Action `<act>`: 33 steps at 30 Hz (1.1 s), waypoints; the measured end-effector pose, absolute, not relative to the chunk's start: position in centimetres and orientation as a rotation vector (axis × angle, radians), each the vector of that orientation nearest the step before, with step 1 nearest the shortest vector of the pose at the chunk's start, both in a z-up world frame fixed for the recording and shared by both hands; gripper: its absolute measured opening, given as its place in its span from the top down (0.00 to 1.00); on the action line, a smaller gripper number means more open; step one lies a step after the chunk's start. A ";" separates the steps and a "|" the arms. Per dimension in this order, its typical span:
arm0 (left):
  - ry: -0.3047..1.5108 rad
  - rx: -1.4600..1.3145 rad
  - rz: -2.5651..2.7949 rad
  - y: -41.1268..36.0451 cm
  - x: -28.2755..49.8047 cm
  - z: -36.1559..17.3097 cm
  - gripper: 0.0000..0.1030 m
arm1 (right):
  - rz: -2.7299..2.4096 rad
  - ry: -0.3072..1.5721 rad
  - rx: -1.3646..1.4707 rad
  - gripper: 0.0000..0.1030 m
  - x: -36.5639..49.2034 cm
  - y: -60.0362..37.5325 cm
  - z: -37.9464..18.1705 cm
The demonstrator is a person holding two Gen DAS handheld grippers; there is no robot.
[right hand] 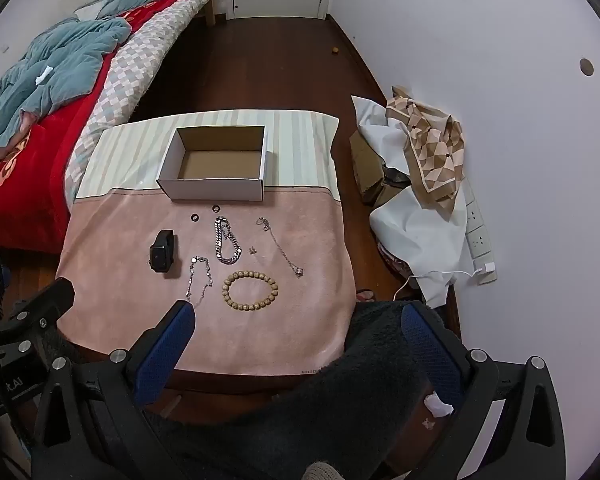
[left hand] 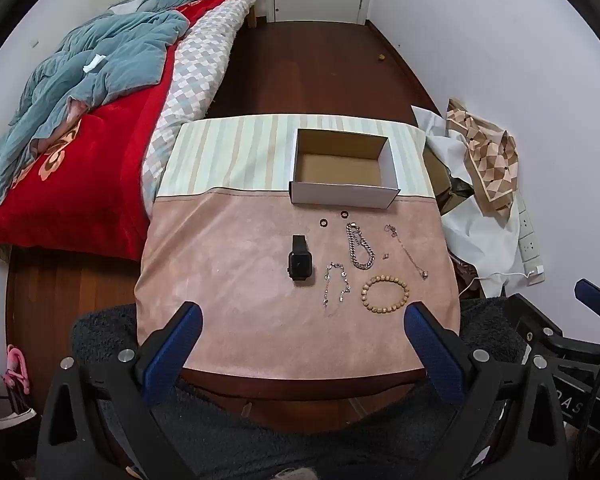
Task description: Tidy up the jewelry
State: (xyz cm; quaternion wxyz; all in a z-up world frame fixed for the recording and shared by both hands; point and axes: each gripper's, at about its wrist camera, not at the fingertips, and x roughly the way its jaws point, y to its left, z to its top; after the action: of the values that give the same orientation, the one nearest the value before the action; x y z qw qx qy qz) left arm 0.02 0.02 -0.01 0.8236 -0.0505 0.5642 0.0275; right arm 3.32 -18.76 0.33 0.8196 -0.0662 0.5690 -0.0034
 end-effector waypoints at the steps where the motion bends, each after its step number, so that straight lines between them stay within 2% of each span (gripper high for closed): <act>1: 1.198 -0.105 0.061 0.0 0.0 0.0 0.00 | -0.008 1.212 -0.142 0.00 3.3 -18.7 0.3; 33: 1.207 -0.110 0.055 -0.4 -0.5 -0.5 0.00 | -0.019 1.195 -0.144 0.00 2.8 -19.4 1.2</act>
State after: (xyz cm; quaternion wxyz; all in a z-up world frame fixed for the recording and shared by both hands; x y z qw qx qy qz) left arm -0.51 -0.44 -0.48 0.8215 -0.0519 0.5672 0.0259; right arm 2.84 -19.42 1.19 0.8244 -0.0675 0.5619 -0.0090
